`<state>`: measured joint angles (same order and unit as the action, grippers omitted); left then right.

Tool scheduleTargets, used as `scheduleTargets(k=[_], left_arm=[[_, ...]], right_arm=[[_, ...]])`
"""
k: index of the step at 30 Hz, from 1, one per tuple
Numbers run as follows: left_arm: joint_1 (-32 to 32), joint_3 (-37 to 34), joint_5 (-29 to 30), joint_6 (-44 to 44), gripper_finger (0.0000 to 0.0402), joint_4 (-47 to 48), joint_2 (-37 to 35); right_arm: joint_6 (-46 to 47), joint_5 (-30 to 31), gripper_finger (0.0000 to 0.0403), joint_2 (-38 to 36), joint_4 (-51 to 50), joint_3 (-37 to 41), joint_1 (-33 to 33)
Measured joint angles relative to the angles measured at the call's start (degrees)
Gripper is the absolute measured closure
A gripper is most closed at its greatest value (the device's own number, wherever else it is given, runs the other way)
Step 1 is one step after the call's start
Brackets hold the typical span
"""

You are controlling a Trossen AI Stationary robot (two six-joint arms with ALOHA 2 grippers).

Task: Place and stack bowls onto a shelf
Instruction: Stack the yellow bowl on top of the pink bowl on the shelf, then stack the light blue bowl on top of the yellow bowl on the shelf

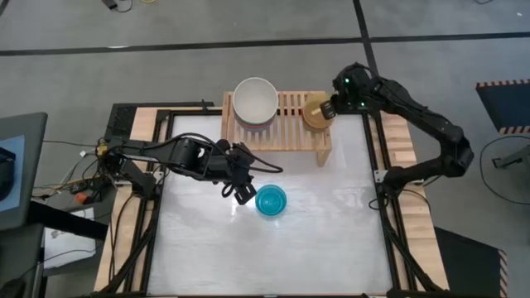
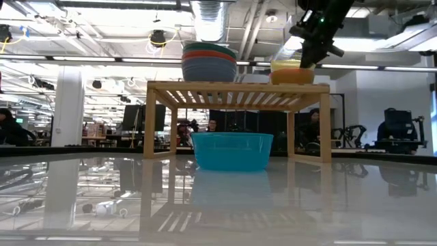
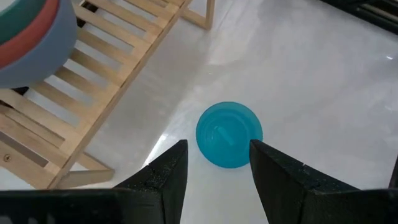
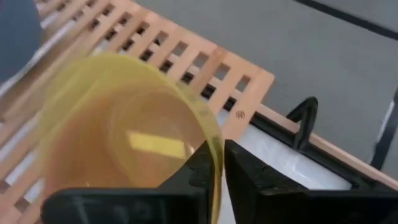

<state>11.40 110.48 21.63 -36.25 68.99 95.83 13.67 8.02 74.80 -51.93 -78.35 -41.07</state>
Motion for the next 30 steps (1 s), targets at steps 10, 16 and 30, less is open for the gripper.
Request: scheduleTargets(k=[10, 16, 30], left_arm=[[-0.61, 0.00, 0.67, 0.39, 0.0246, 0.59, -0.02], [-0.83, 0.00, 0.68, 0.44, 0.0246, 0.59, -0.02], [-1.14, 0.00, 0.09, -0.24, 0.0246, 0.61, -0.04]], right_arm=[[-0.21, -3.34, 0.0224, -1.71, 1.47, 0.00, 0.50], [-0.25, -4.45, 0.0183, -2.52, -0.48, -0.02, 3.07], [3.52, -5.69, 0.0224, -1.45, 5.08, -0.11, 33.09]])
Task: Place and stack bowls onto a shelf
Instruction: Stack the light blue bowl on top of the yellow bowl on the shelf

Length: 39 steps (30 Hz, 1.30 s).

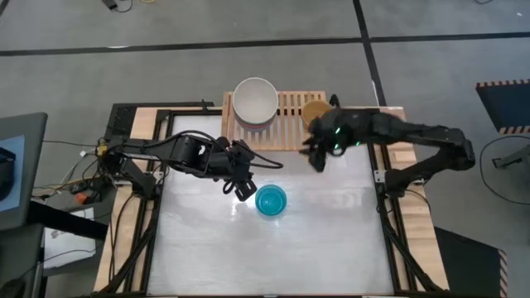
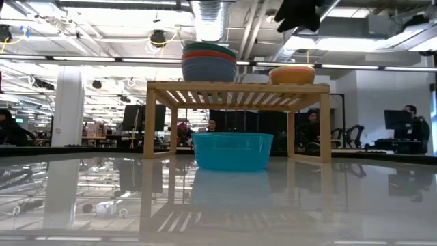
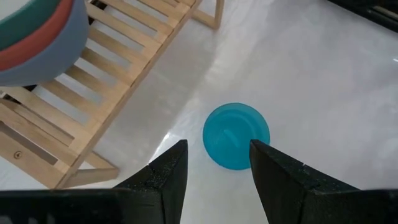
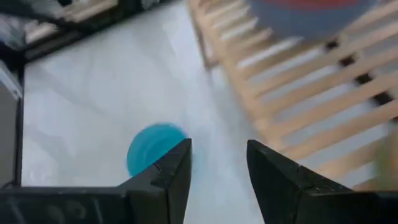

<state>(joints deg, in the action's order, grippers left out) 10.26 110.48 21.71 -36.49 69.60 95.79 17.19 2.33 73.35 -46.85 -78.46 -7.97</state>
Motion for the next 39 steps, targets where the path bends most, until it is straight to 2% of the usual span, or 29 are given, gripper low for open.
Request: scheduleTargets(k=[7, 13, 22, 31, 35, 39], left_arm=[[0.07, 0.00, 0.00, -0.16, 0.0246, 0.07, 0.00], [0.56, 0.00, 0.02, -1.50, 0.0246, 0.51, 0.00], [1.70, 0.02, 0.05, -3.35, 0.0246, 2.50, 0.00], [1.69, 0.02, 0.22, -4.92, 0.0246, 6.04, 0.00], [1.68, 0.02, 0.28, -4.50, 0.0246, 6.08, -0.06], [1.68, 0.02, 1.50, -3.77, 0.0246, 6.24, -0.43]], right_arm=[[16.16, 4.15, 0.0236, 10.06, -0.58, 0.09, 8.96], [22.39, 6.39, 0.0242, 20.47, -2.76, 0.11, 12.75], [23.30, 1.93, 0.0243, 31.94, -0.69, 0.11, 12.84], [21.82, -1.13, 0.0247, 36.85, 3.44, 0.11, 12.11], [20.10, -1.14, 0.0271, 37.77, 3.70, 0.20, 11.85], [18.40, -1.18, 0.0323, 38.00, 3.95, 0.22, 11.84]])
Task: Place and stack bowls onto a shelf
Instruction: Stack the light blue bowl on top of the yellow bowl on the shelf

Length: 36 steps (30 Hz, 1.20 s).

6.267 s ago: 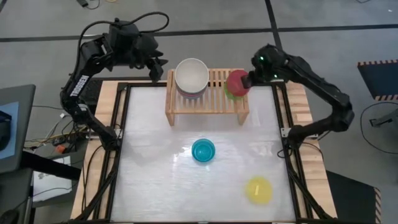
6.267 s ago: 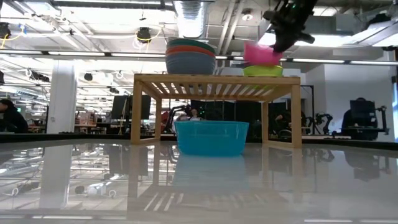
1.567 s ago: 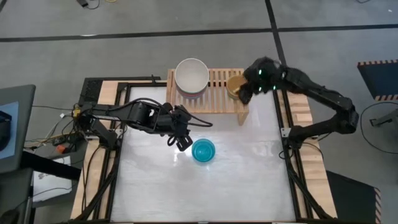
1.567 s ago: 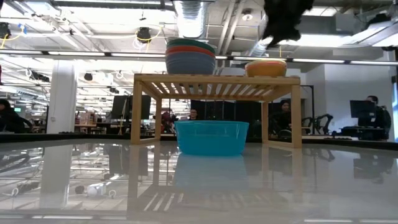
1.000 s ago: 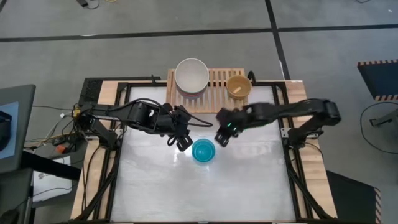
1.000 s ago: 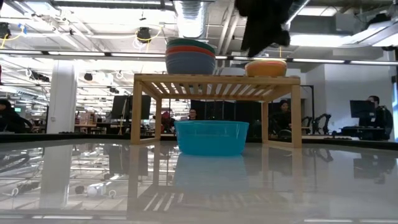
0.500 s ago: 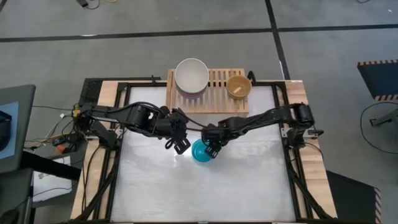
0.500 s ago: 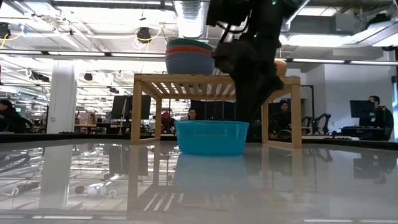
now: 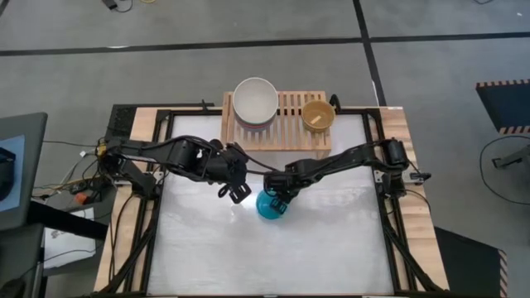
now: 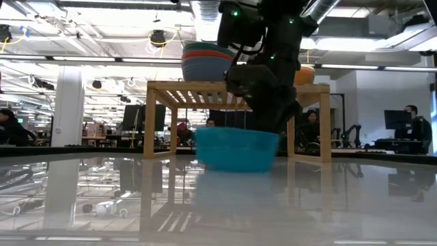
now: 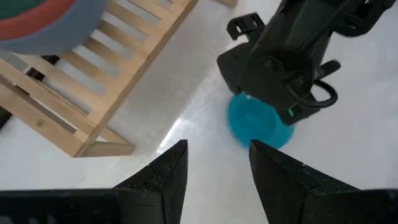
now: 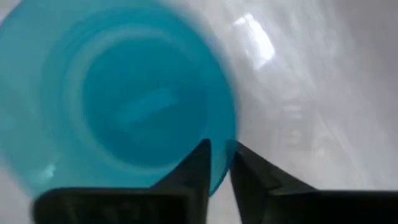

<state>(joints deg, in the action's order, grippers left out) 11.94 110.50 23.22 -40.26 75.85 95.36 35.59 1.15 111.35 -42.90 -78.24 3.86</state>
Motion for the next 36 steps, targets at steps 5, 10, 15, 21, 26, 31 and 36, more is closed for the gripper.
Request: scheduleTargets(k=[5, 10, 15, 21, 26, 31, 36], left_arm=[[-0.02, 0.01, 2.09, 0.05, 0.0246, 0.44, -2.34], [-0.04, 0.02, 5.17, -1.01, 0.0246, 0.66, -5.51], [-0.04, 0.04, 8.43, -1.85, 0.0246, 0.68, -8.65], [-0.03, 0.04, 13.40, -2.66, 0.0246, 0.05, -12.40], [-0.04, 0.04, 16.36, -1.12, 0.0246, -1.05, -13.85], [-1.16, 0.04, 17.60, 2.93, 0.0246, -3.99, -14.28], [-4.18, 0.02, 13.87, 5.19, 0.0246, -4.59, -14.21]], right_arm=[[-2.94, -2.03, 0.0382, -2.39, -1.16, 0.04, -0.13], [-3.98, -2.82, 0.0373, -8.90, -3.06, 0.04, -0.07], [-4.15, -0.53, 0.0380, -18.61, -4.96, 0.02, -2.45], [-3.69, 5.65, 0.0376, -30.95, -6.83, 0.02, -10.02], [-1.97, 8.05, 0.0378, -38.54, -6.39, -0.02, -20.16], [-2.25, 11.00, 0.0377, -42.01, -5.58, -0.03, -29.66], [-2.95, 10.78, 0.0375, -41.97, -10.37, -0.02, -36.29]])
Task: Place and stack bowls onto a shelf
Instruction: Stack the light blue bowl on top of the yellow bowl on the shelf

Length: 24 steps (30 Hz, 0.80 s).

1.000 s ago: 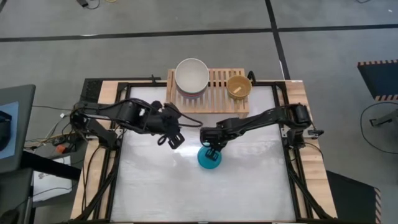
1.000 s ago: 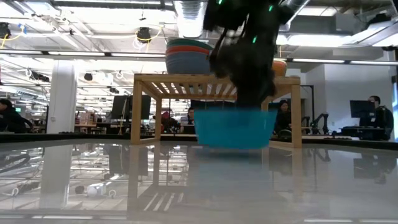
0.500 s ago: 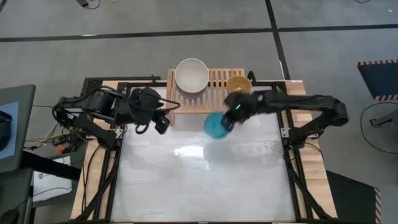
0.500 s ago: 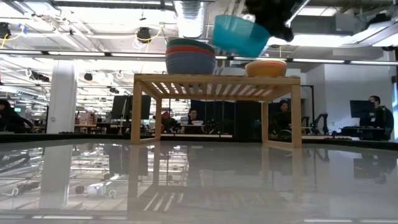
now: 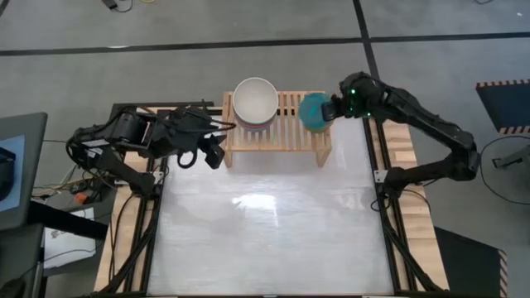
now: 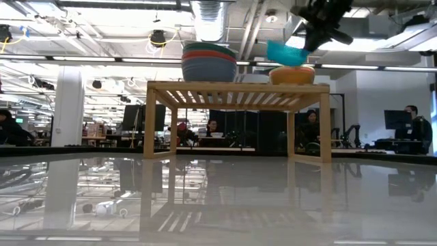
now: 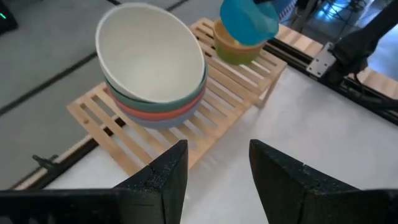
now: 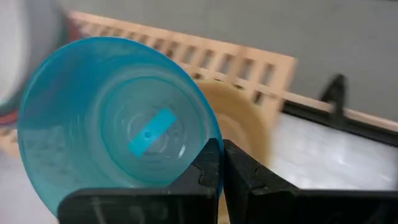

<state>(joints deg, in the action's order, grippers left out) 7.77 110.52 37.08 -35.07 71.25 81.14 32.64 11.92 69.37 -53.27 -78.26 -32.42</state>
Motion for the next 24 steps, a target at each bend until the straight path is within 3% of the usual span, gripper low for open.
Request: scheduleTargets(k=[5, 10, 15, 19, 24], left_arm=[[-3.41, 0.00, -3.56, 1.02, 0.0246, -0.01, 0.02], [-6.41, 0.00, -5.31, 1.90, 0.0246, 0.01, 0.02], [-7.19, -0.01, 1.07, 2.94, 0.0246, -2.64, -0.26], [-7.14, -0.02, 1.88, 8.37, 0.0246, -8.02, -1.43], [-7.14, -0.01, 3.68, 12.00, 0.0246, -9.38, -1.81]], right_arm=[[-0.56, -0.18, 0.0354, 0.39, -3.01, 0.04, -2.83], [-1.58, -0.20, 0.0304, 0.30, -2.81, 0.02, -2.93], [-2.82, -0.19, 0.0233, 0.21, -2.68, 0.02, -3.35], [-5.40, -0.04, 0.0184, -1.28, 0.19, 0.02, -2.65], [-7.20, -0.20, 0.0170, -4.05, 3.99, -0.02, 0.21]])
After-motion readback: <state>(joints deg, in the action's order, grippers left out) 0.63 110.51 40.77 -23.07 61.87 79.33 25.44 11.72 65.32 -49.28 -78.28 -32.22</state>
